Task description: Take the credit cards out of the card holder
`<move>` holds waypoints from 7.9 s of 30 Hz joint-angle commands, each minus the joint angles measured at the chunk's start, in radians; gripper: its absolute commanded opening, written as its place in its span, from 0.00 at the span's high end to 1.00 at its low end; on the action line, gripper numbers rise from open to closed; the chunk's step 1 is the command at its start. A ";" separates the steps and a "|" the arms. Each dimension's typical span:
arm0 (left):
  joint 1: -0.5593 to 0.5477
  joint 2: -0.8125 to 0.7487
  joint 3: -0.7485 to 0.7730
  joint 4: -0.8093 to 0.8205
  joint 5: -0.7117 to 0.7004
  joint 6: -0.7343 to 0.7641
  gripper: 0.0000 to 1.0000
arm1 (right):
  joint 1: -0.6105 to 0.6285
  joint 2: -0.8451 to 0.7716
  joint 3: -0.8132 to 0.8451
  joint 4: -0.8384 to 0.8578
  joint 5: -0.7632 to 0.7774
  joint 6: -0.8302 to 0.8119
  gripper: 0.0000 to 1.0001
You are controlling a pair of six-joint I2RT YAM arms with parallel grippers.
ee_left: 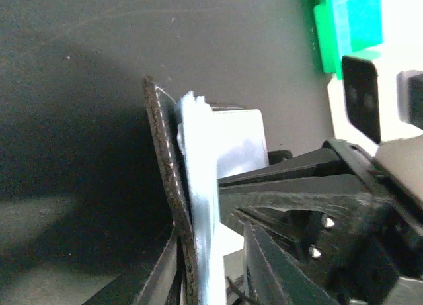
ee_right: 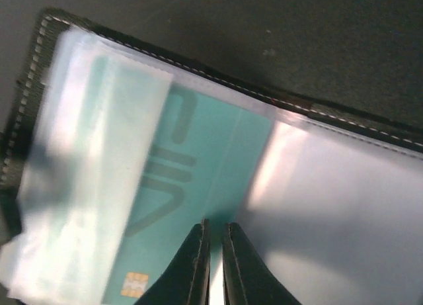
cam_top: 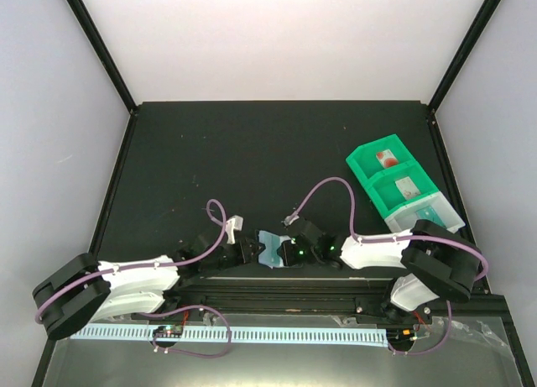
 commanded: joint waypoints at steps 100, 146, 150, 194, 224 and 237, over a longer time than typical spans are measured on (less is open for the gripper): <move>-0.100 -0.012 0.129 -0.176 -0.127 0.074 0.98 | -0.007 -0.270 -0.062 -0.018 0.046 0.050 0.52; -0.100 0.053 0.142 -0.073 -0.083 0.094 0.52 | -0.005 -0.115 -0.102 -0.116 0.125 0.005 0.85; -0.100 0.150 0.161 0.012 -0.034 0.097 0.52 | -0.006 -0.123 -0.131 -0.100 0.125 0.015 0.85; -0.081 0.314 0.175 -0.014 -0.099 0.076 0.55 | -0.043 -0.055 -0.093 -0.101 0.217 -0.059 0.91; -0.081 0.350 0.211 -0.073 -0.113 0.030 0.63 | -0.043 -0.034 -0.140 -0.010 0.141 -0.021 0.91; -0.081 0.359 0.226 -0.088 -0.115 -0.019 0.63 | -0.043 -0.050 -0.165 0.016 0.137 -0.009 0.92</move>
